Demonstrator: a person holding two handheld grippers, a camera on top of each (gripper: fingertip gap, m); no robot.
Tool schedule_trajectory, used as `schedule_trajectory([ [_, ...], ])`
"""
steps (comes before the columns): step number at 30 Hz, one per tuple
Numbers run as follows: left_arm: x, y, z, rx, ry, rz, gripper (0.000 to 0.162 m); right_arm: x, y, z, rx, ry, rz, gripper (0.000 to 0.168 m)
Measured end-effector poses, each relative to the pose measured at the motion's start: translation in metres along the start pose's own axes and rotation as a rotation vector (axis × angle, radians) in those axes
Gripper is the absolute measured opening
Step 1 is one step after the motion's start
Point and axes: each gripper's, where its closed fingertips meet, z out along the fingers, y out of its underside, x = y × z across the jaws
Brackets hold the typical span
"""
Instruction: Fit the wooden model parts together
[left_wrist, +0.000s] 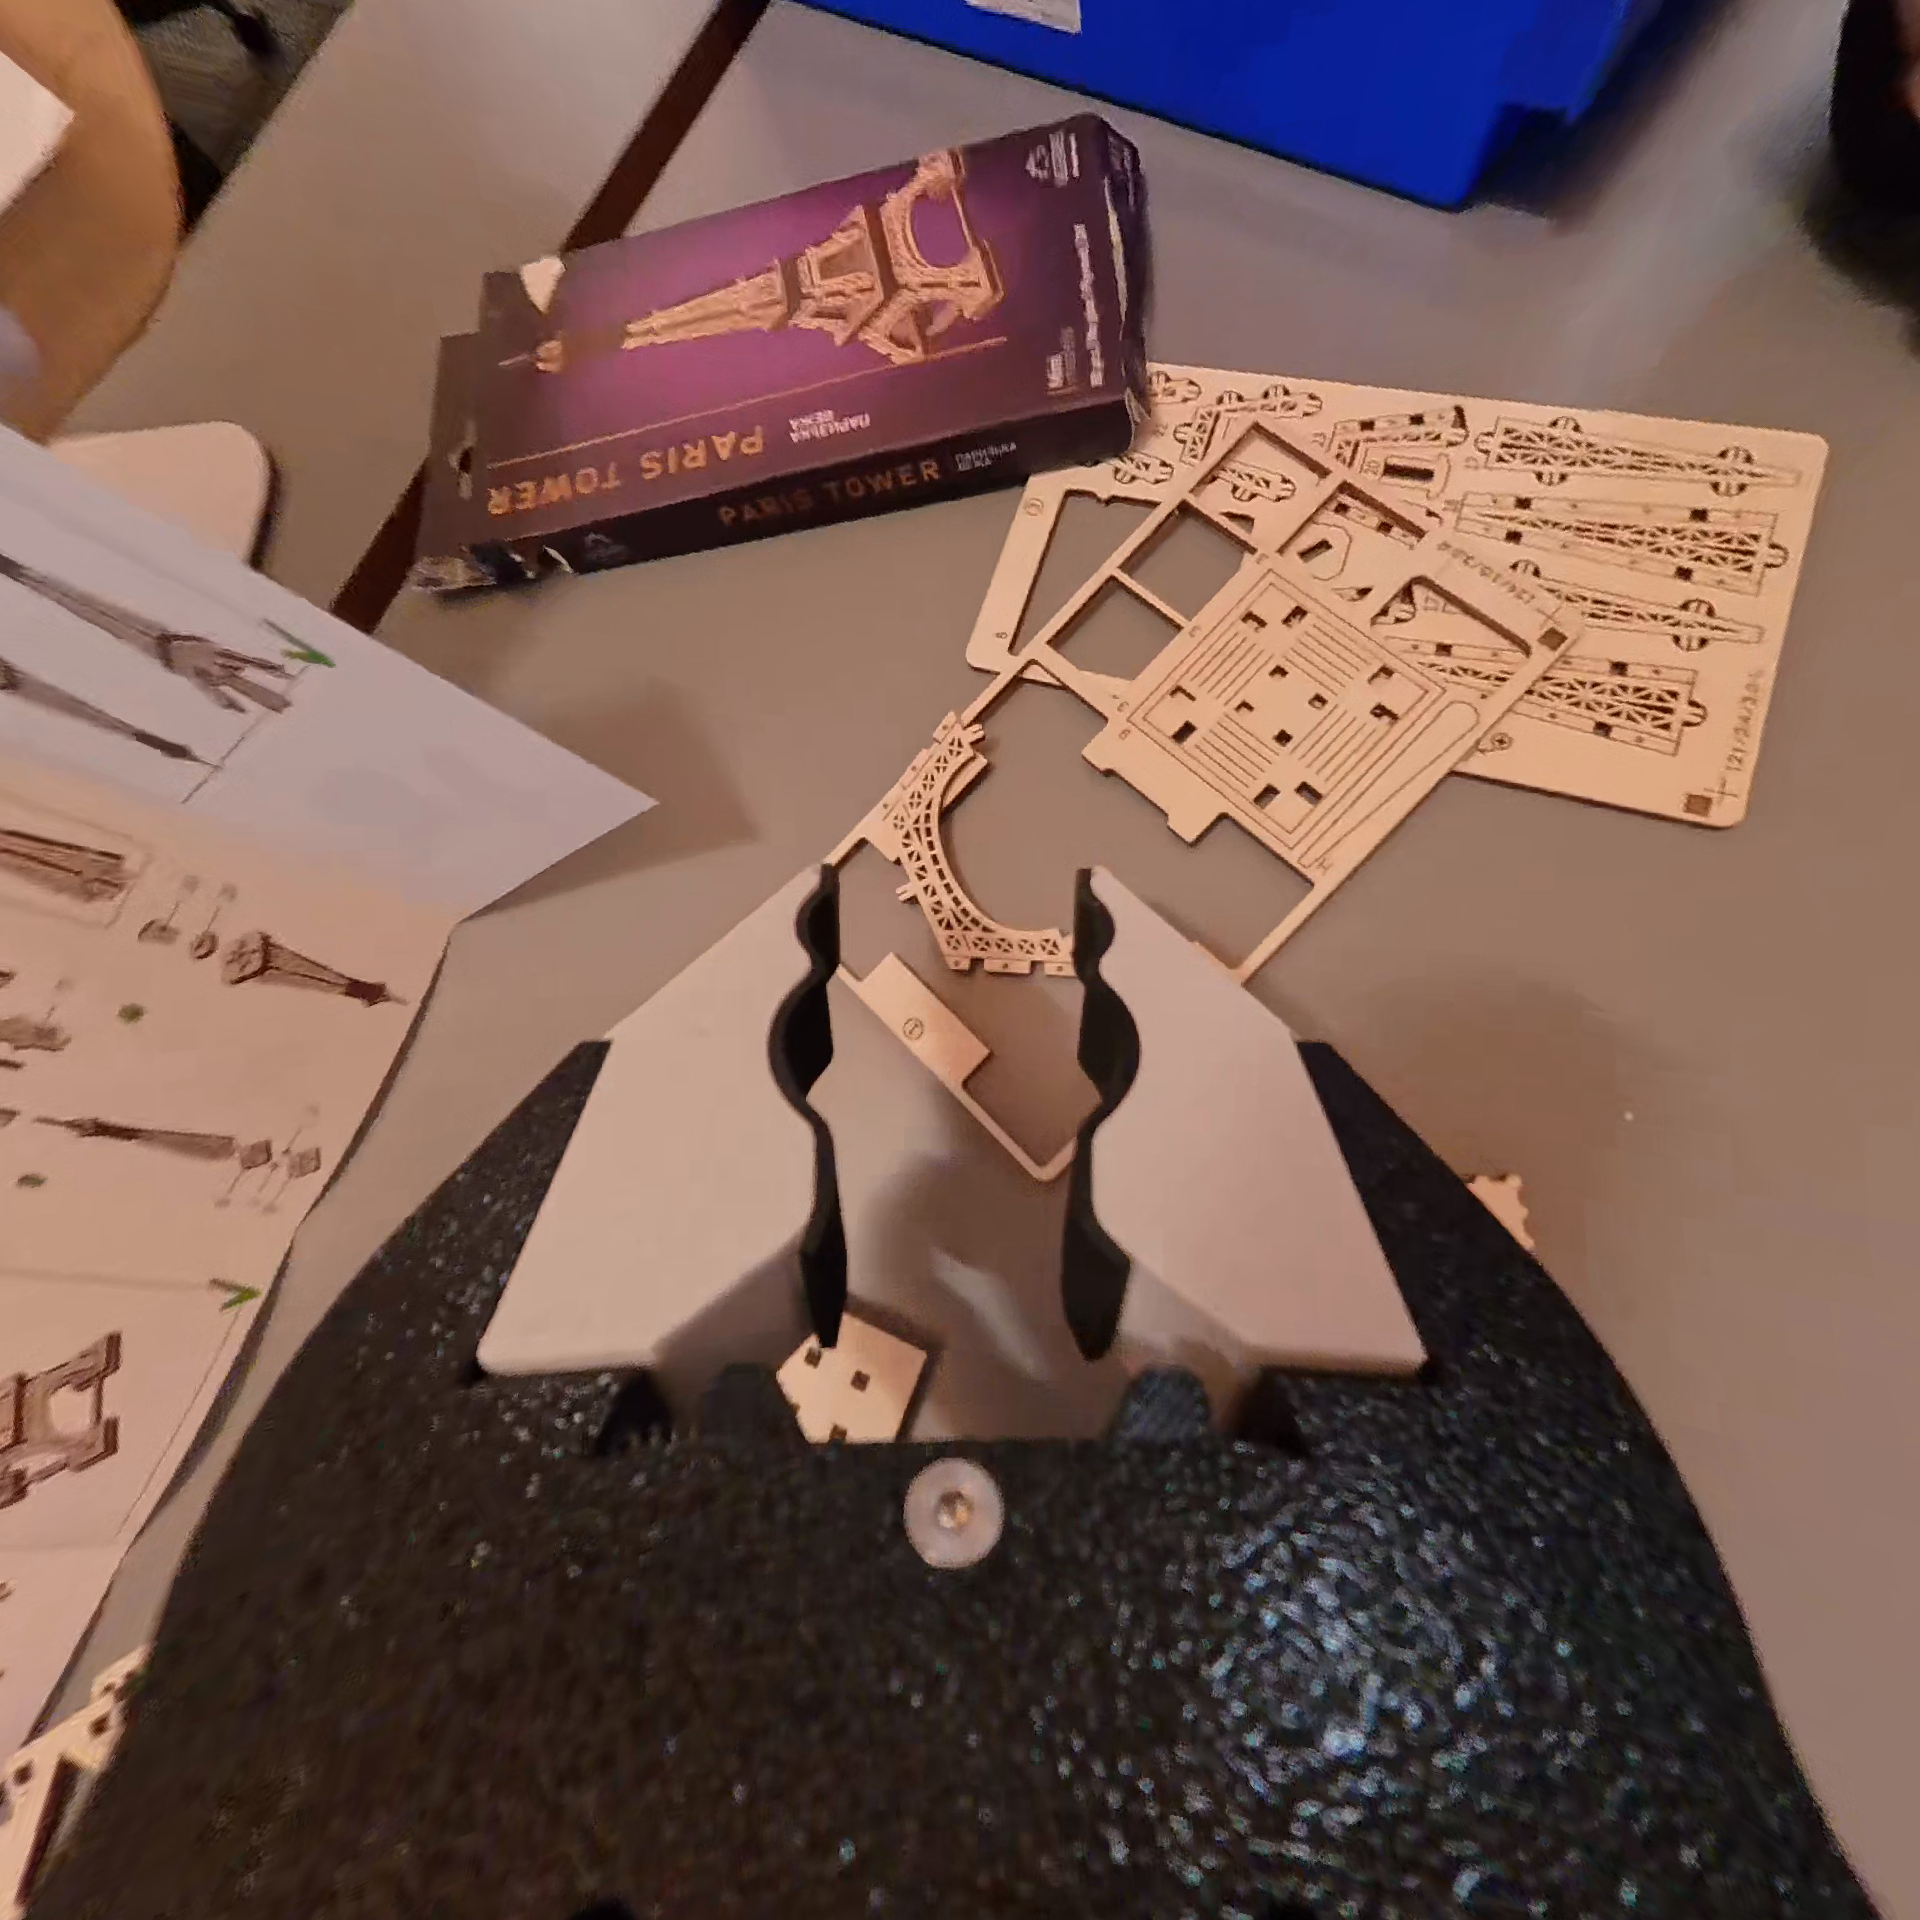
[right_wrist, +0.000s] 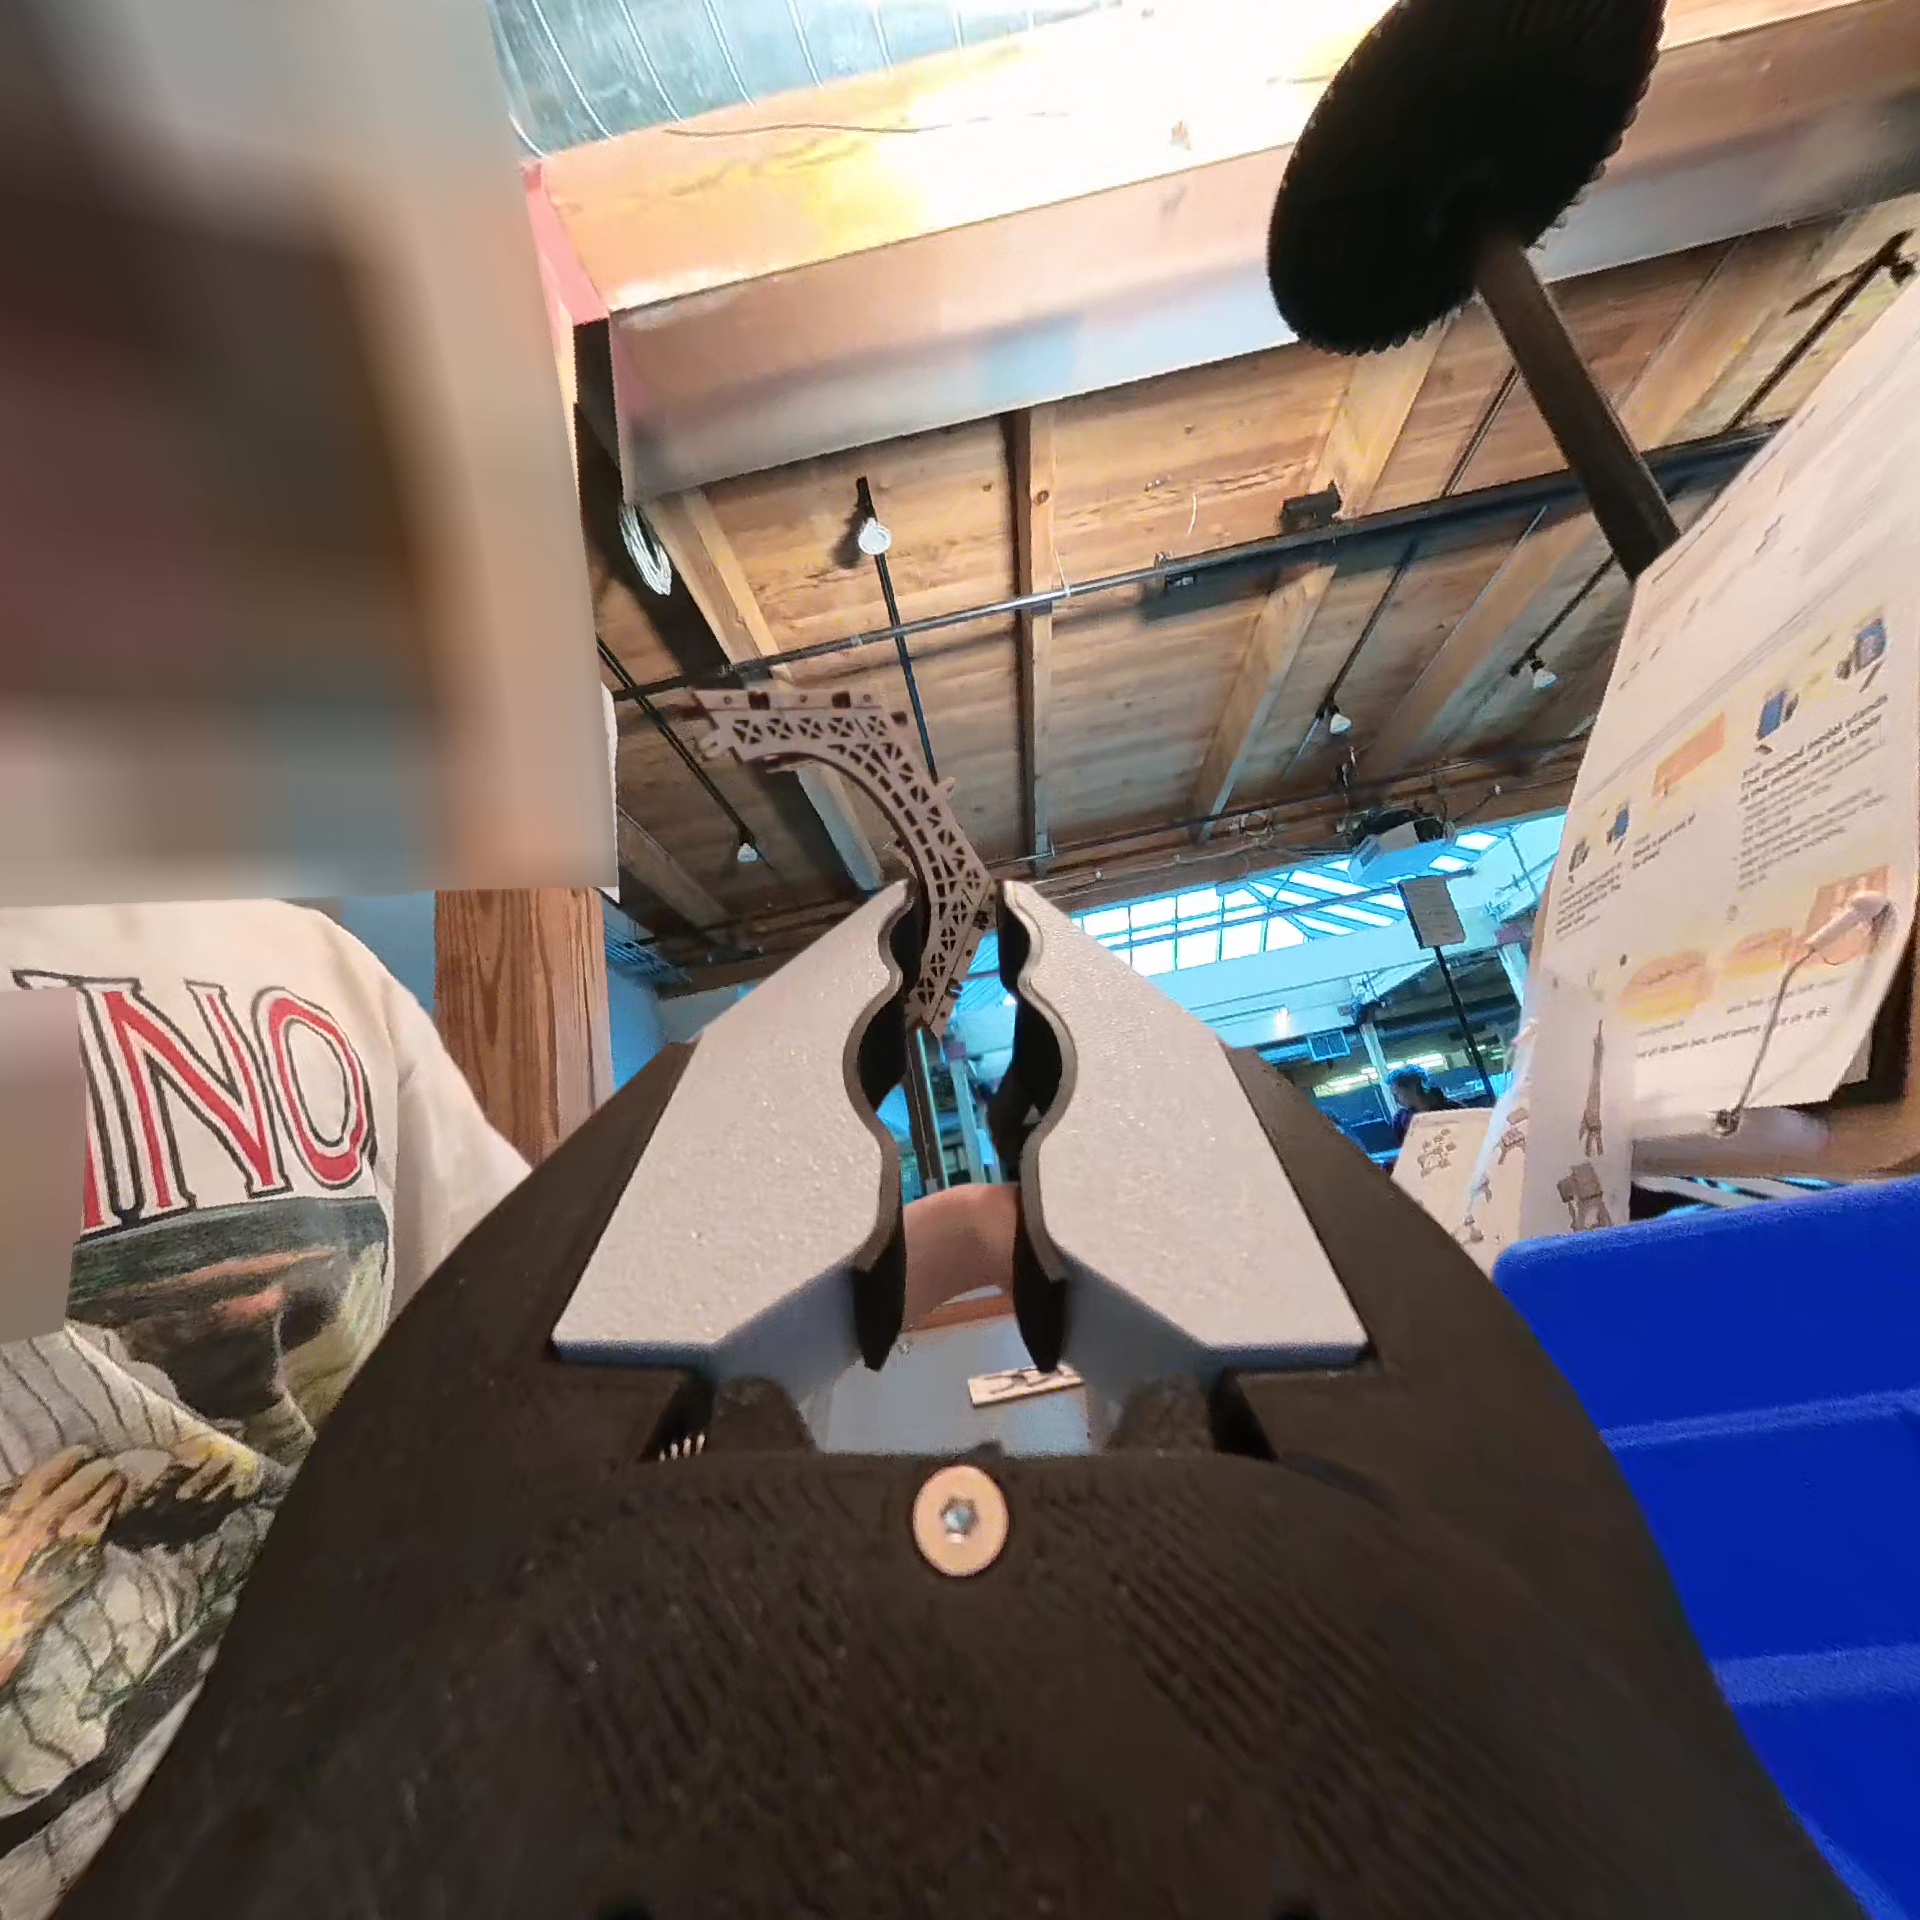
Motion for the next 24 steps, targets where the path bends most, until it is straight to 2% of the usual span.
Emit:
schedule_trajectory([
  [5, -0.006, 0.010, 0.011, -0.083, 0.024, -0.111, 0.033, 0.002, 0.008, 0.003, -0.033, -0.001, 0.010, 0.010],
  [7, -0.019, 0.016, 0.007, -0.106, -0.045, -0.174, 0.027, 0.003, 0.011, 0.004, -0.052, 0.003, 0.007, 0.011],
  [9, -0.037, 0.013, -0.002, -0.068, -0.124, -0.280, 0.026, 0.003, 0.012, 0.005, -0.055, 0.004, 0.013, 0.010],
  [11, -0.038, 0.008, -0.006, -0.040, -0.098, -0.346, 0.027, 0.002, 0.014, 0.005, -0.061, 0.000, 0.012, 0.010],
  [18, -0.021, 0.013, 0.001, -0.160, -0.028, -0.192, 0.022, 0.003, 0.017, 0.006, -0.079, -0.009, 0.019, 0.010],
  [24, -0.010, 0.017, 0.021, -0.256, -0.003, -0.177, 0.024, -0.003, 0.026, 0.009, -0.130, -0.031, -0.004, 0.010],
])
